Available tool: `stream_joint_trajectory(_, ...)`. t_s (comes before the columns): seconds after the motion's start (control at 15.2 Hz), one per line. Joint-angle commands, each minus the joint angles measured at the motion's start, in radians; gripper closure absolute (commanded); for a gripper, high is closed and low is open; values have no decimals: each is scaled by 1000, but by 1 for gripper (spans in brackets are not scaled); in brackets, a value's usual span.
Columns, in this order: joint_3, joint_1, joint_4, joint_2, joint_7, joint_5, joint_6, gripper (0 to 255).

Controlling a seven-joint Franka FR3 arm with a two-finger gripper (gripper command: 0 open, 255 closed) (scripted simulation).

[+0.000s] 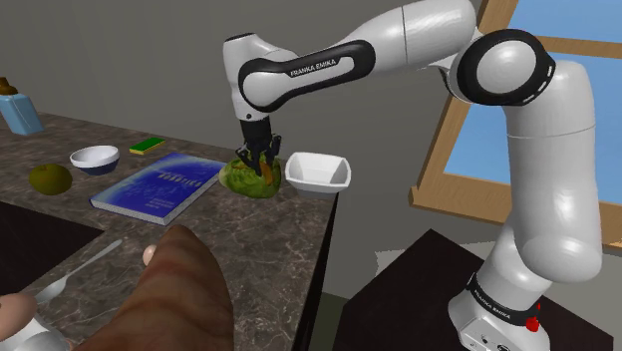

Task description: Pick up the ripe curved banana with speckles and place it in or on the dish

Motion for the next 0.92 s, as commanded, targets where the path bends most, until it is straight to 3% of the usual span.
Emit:
stream_joint_trajectory(0.0,-8,-33,-43,-30,-36,7,19,255)
stream_joint_trajectory(0.86,-90,-240,-225,-156,-305,38,124,255)
